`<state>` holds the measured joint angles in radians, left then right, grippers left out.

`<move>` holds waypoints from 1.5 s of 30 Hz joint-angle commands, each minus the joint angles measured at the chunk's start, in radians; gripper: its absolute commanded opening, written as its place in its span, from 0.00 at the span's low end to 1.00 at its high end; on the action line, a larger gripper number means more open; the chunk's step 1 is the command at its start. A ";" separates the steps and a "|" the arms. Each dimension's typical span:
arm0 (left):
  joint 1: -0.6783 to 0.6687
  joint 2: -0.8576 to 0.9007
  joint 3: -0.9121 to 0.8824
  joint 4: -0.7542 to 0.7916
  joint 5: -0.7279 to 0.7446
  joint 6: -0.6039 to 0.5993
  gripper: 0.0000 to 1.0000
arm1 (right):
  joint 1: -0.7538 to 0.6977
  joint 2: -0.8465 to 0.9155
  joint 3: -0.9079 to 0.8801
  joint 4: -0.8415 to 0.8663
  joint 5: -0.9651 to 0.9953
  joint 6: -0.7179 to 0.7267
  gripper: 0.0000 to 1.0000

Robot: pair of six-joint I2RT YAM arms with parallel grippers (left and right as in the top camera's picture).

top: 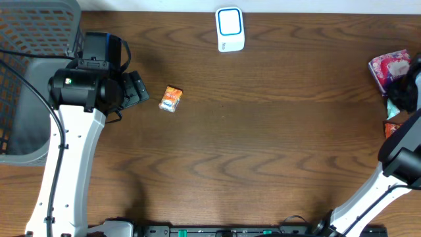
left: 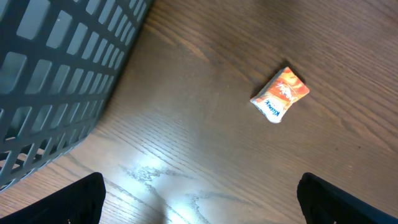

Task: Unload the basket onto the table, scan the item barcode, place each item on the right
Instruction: 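Carry the TOP bar to the right edge and release it, then move the right gripper to the orange box and grasp it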

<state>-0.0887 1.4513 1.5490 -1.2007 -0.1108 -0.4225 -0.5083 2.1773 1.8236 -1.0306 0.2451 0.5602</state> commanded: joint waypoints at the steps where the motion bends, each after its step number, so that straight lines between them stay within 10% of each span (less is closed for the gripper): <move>1: 0.001 0.003 0.003 -0.003 -0.006 -0.010 0.98 | 0.051 -0.097 0.028 0.002 -0.035 -0.079 0.15; 7: 0.001 0.003 0.003 -0.003 -0.006 -0.010 0.98 | 0.151 -0.241 0.028 0.041 -0.068 -0.079 0.31; 15: 0.001 0.003 0.003 -0.003 -0.006 -0.010 0.98 | 0.342 -0.288 0.027 0.142 -0.411 -0.079 0.78; 29: 0.001 0.003 0.003 -0.003 -0.006 -0.010 0.98 | 0.825 -0.090 0.027 0.352 -0.510 -0.056 0.80; 45: 0.001 0.003 0.003 -0.003 -0.006 -0.010 0.98 | 1.156 0.146 0.027 0.645 -0.540 0.307 0.73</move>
<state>-0.0887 1.4513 1.5490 -1.2007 -0.1108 -0.4225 0.6277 2.2982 1.8503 -0.3840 -0.3187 0.7742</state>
